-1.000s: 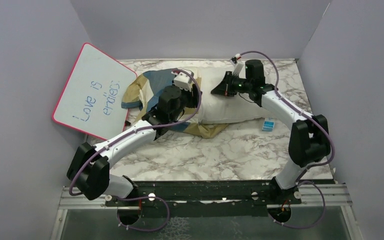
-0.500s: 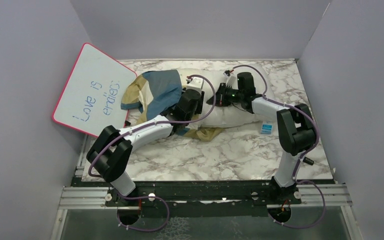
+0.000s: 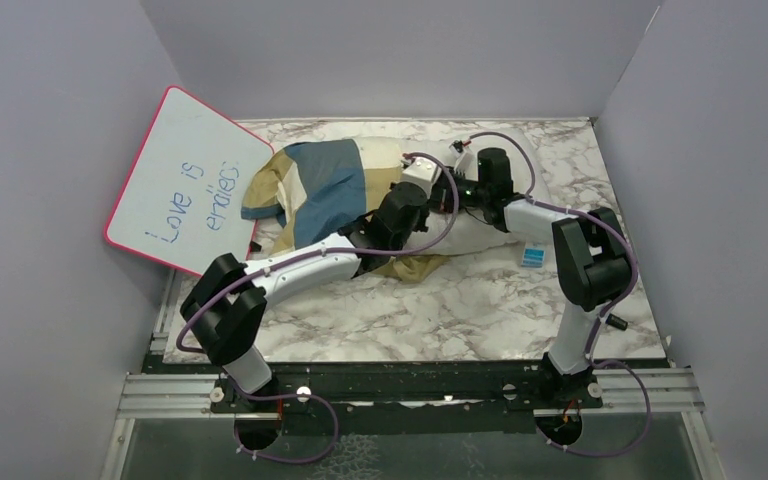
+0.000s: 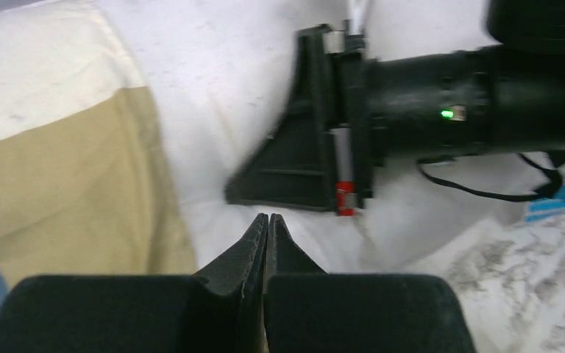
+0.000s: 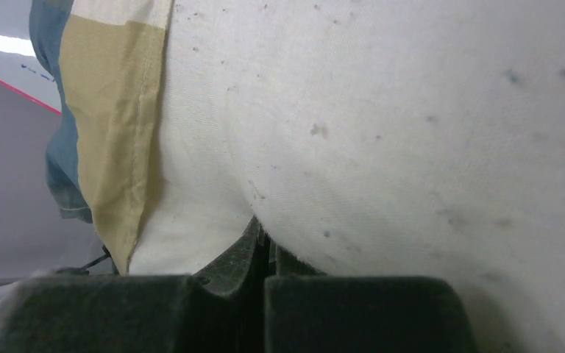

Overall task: Put the pillow into the pillowcase
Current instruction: Stuff the pillow into the pillowcase.

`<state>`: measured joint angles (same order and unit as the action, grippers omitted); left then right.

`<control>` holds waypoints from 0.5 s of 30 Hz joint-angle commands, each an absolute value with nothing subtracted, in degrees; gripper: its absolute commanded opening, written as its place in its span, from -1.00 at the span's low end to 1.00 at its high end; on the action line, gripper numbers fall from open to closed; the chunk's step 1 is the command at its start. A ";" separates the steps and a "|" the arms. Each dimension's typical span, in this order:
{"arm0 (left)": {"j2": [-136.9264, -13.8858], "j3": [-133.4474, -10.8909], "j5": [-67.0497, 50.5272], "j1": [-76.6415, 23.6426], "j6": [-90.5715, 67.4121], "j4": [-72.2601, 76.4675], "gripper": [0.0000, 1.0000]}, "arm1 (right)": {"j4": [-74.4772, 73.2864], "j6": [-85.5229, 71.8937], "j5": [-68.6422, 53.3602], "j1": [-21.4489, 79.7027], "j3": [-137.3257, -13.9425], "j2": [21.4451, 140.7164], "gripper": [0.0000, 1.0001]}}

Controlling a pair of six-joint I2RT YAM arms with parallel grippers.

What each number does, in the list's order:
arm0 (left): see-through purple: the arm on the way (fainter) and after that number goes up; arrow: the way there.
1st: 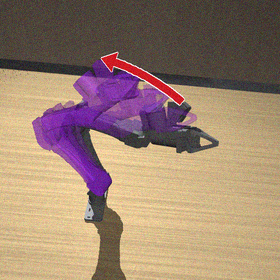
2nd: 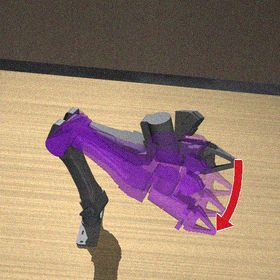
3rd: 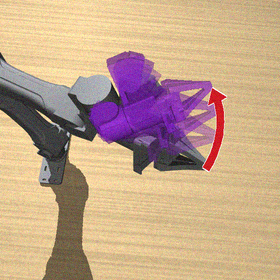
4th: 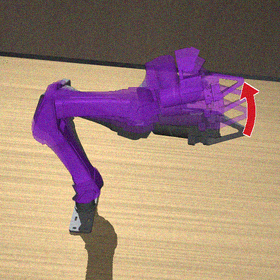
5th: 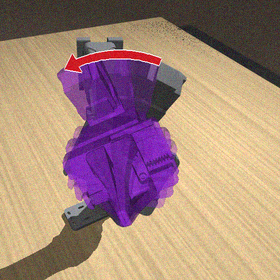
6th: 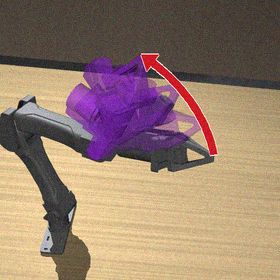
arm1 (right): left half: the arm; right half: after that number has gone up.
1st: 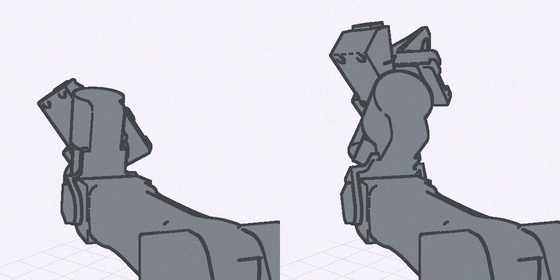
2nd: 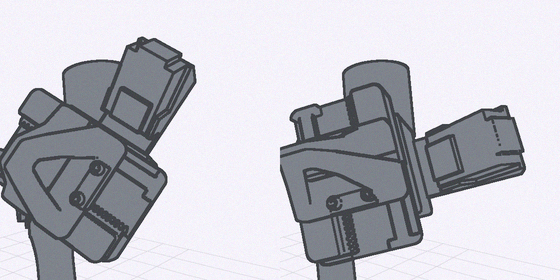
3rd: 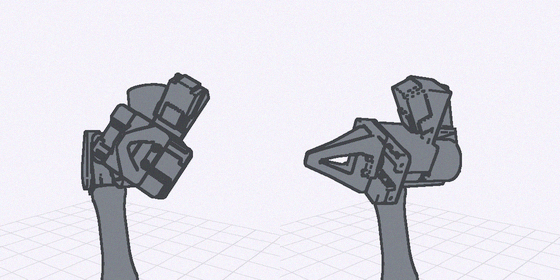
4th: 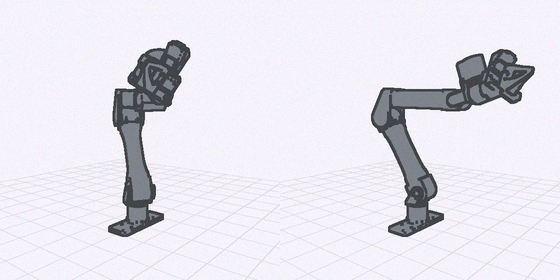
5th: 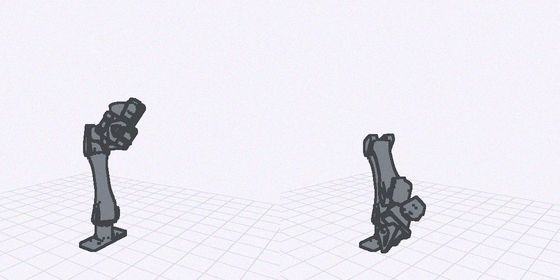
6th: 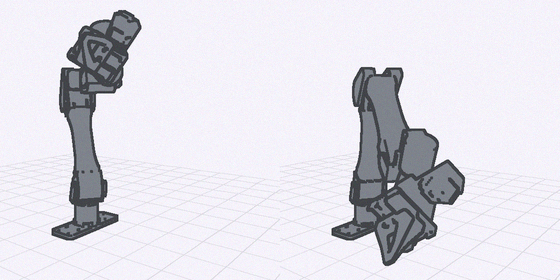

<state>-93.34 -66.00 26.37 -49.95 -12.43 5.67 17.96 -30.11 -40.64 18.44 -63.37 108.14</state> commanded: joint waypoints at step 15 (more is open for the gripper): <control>-87.84 -64.30 31.10 -54.11 -19.22 -7.86 -0.08 | 21.63 -34.18 -38.77 19.10 -56.34 108.25 -0.99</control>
